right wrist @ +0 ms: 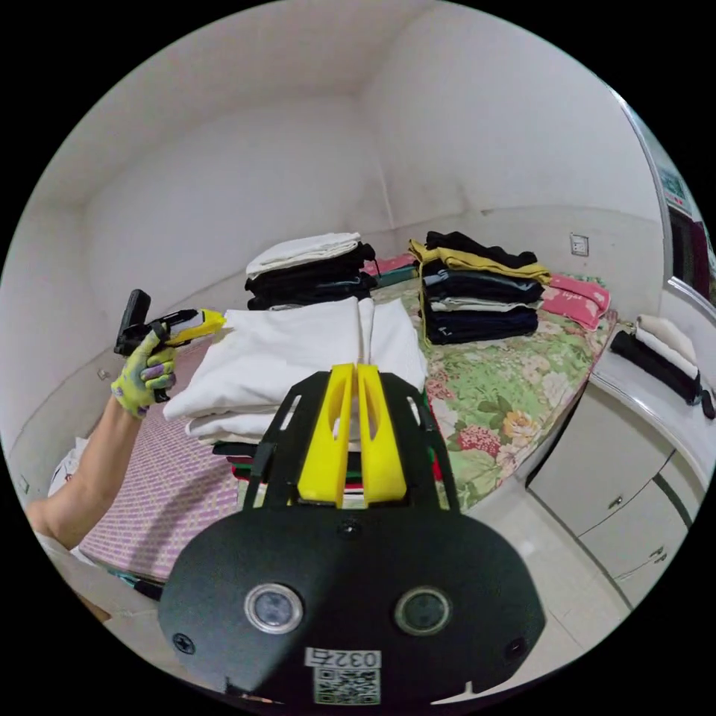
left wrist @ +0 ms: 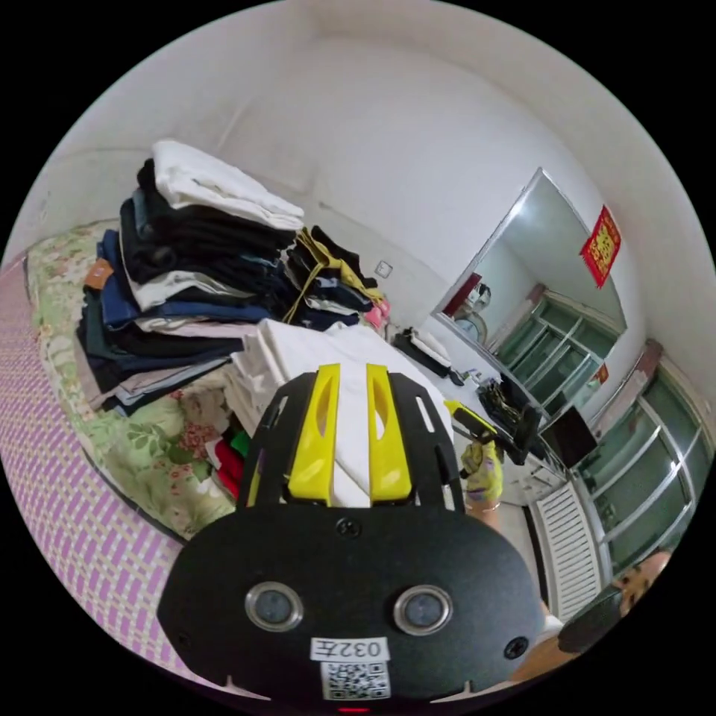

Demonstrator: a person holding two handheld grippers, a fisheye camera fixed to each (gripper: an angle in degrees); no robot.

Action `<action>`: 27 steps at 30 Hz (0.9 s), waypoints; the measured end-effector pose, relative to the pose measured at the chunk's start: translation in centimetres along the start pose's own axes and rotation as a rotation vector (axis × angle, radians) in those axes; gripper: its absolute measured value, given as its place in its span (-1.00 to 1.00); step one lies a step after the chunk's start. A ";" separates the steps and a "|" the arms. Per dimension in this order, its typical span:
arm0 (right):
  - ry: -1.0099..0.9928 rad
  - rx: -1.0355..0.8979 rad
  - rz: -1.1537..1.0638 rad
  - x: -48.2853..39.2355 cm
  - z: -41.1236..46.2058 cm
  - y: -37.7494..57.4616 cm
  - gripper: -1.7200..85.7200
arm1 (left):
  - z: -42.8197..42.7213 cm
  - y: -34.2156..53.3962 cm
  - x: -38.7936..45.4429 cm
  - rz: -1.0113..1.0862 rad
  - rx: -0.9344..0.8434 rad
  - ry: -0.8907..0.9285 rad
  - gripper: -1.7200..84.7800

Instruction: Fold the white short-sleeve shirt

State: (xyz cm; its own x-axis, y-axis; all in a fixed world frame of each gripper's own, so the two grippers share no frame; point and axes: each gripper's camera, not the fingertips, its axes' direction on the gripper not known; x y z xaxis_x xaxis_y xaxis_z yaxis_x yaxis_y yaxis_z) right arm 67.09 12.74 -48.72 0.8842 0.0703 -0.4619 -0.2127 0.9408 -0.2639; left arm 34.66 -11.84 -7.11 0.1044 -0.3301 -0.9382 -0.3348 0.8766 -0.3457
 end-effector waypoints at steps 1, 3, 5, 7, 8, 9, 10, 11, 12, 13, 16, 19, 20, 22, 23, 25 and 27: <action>0.007 0.006 -0.001 -0.1 -0.4 0.1 -0.95 | 0.4 -0.2 -0.3 -0.011 0.001 -0.034 -0.92; 0.077 0.137 -0.022 -1.3 -3.5 0.6 -0.85 | 2.1 -0.6 -1.6 -0.047 0.001 -0.075 -0.96; 0.042 0.202 -0.095 -3.1 -4.7 0.3 -0.83 | 3.2 -0.7 -2.1 -0.067 0.010 -0.061 -0.97; -0.061 0.195 -0.182 -5.0 -4.0 -0.9 -0.84 | 4.6 -1.0 -1.9 -0.054 0.004 -0.079 -0.98; -0.095 0.158 -0.211 -6.2 -2.8 -2.0 -0.84 | 5.6 -1.4 -1.5 -0.041 -0.001 -0.105 -0.98; -0.086 0.126 -0.260 -7.6 -1.2 -2.9 -0.84 | 6.6 -2.0 -0.8 -0.017 -0.005 -0.131 -0.98; -0.067 0.113 -0.286 -8.3 -0.4 -3.3 -0.84 | 7.1 -2.3 -0.4 -0.004 -0.006 -0.143 -0.98; -0.017 0.086 -0.323 -9.5 1.5 -3.7 -0.84 | 7.9 -2.9 0.2 0.018 0.007 -0.170 -0.98; 0.003 0.052 -0.339 -10.1 3.5 -3.8 -0.85 | 9.1 -3.3 0.5 0.048 -0.003 -0.215 -0.98; 0.001 0.025 -0.340 -10.3 4.7 -3.7 -0.85 | 10.0 -3.4 0.6 0.069 -0.025 -0.251 -0.98; 0.007 -0.074 -0.300 -10.0 10.2 -2.6 -0.90 | 14.6 -1.4 0.7 0.186 -0.052 -0.476 -0.98; -0.009 0.002 -0.238 -9.5 11.0 -2.0 -0.95 | 16.3 0.7 1.1 0.248 0.023 -0.592 -0.98; 0.014 0.003 -0.232 -9.8 11.1 -2.1 -0.96 | 16.4 0.4 0.7 0.222 0.005 -0.558 -0.98; 0.035 -0.005 -0.232 -10.1 11.1 -2.4 -0.97 | 15.4 -0.5 0.0 0.178 -0.032 -0.478 -0.98; 0.044 -0.018 -0.232 -10.1 11.1 -2.6 -0.97 | 14.0 -0.8 -0.2 0.163 -0.030 -0.414 -0.98; 0.072 -0.035 -0.243 -10.2 11.1 -3.0 -0.98 | 10.2 0.9 0.2 0.192 0.136 -0.315 -0.98; 0.085 -0.048 -0.250 -10.3 11.2 -3.6 -0.98 | 5.5 5.3 0.9 0.327 0.313 -0.107 -0.98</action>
State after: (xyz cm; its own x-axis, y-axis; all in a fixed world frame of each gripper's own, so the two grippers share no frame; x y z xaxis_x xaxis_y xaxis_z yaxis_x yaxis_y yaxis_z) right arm 63.44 12.35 -33.51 0.8740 -0.1927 -0.4460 -0.0128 0.9085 -0.4177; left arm 38.10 -5.57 -9.90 0.1419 0.0052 -0.9899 -0.0689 0.9976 -0.0046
